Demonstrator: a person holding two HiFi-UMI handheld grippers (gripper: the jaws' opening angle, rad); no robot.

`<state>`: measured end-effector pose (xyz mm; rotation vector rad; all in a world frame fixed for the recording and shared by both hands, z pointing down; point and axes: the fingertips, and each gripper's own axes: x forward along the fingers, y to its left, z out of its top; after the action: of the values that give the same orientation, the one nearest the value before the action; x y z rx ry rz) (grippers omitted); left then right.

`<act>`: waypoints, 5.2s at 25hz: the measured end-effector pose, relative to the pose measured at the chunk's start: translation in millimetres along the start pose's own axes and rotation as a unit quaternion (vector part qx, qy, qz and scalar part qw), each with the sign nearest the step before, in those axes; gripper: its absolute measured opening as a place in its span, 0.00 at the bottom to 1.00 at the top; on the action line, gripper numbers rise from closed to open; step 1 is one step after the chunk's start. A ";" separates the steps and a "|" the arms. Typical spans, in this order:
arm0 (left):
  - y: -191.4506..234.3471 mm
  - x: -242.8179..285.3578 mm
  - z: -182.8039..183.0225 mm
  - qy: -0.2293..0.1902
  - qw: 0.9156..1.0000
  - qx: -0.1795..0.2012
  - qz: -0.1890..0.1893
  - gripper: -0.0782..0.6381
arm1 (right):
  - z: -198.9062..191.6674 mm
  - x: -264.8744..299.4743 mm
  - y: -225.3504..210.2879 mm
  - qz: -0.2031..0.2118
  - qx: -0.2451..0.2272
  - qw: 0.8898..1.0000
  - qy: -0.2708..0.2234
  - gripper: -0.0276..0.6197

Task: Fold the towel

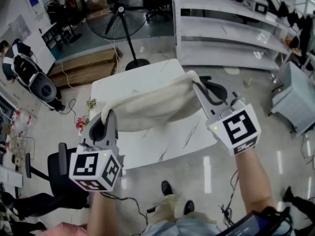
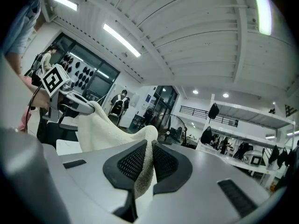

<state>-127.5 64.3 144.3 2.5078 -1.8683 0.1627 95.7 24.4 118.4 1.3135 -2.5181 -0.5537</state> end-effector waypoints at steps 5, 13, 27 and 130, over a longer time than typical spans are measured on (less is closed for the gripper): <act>-40.5 -51.9 -78.8 0.053 0.998 -0.023 0.008 0.13 | -64.8 -67.7 58.0 0.013 0.044 0.998 0.035 0.10; -78.1 -120.0 -149.4 0.105 0.993 -0.047 0.026 0.13 | -123.7 -138.2 124.6 0.030 0.101 0.991 0.080 0.10; -88.3 -129.0 -161.9 0.118 0.991 -0.052 0.034 0.13 | -128.8 -146.5 135.2 0.041 0.112 0.989 0.082 0.10; 23.3 170.2 -263.8 0.226 0.966 -0.111 -0.062 0.52 | -280.5 154.2 124.2 0.215 0.151 0.935 0.237 0.11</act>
<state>-122.0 -86.4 420.6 2.1935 -1.4611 0.4531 25.9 -98.7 431.3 0.7974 -2.4078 0.2298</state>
